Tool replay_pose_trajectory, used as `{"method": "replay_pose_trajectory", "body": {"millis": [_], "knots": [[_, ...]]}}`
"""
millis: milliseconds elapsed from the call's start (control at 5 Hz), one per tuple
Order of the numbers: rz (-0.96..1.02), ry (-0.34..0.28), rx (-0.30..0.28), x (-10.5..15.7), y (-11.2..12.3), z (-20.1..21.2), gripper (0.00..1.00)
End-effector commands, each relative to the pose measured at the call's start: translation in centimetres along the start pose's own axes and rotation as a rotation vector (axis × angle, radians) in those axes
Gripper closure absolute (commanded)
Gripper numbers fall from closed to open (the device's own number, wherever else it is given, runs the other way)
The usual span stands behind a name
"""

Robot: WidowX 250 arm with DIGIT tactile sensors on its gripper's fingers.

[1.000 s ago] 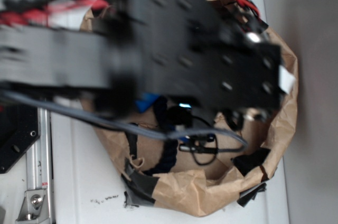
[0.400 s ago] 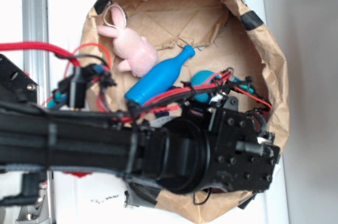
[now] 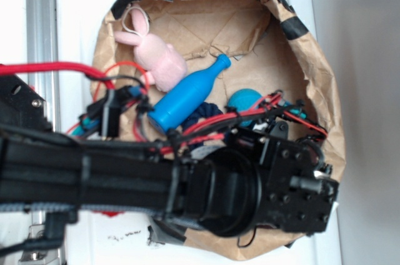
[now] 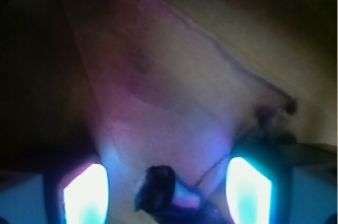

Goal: Grab the blue rope.

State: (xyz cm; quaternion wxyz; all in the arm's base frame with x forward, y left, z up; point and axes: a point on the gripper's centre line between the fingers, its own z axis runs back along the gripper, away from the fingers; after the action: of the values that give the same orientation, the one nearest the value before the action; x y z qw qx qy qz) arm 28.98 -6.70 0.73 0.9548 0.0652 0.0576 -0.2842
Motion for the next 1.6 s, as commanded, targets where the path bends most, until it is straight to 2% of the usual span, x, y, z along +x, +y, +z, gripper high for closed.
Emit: {"method": "replay_pose_trajectory", "body": {"millis": [0, 200, 400, 600, 800, 1000, 1200, 1400], "knots": [[0.019, 0.025, 0.047, -2.8, -1.3, -0.3, 1.00], [0.075, 0.048, 0.080, -4.6, 0.2, 0.6, 1.00], [0.226, 0.107, 0.095, -6.1, 2.5, 3.1, 1.00], [0.472, 0.056, 0.004, -8.0, 5.3, 6.1, 1.00], [0.705, 0.024, -0.162, -8.4, 6.9, 9.4, 1.00], [0.941, -0.066, -0.287, -8.1, 6.1, 13.4, 1.00], [0.922, -0.106, -0.326, -7.6, 5.0, 16.0, 1.00], [0.938, -0.178, -0.307, -6.6, 3.7, 17.8, 1.00]]}}
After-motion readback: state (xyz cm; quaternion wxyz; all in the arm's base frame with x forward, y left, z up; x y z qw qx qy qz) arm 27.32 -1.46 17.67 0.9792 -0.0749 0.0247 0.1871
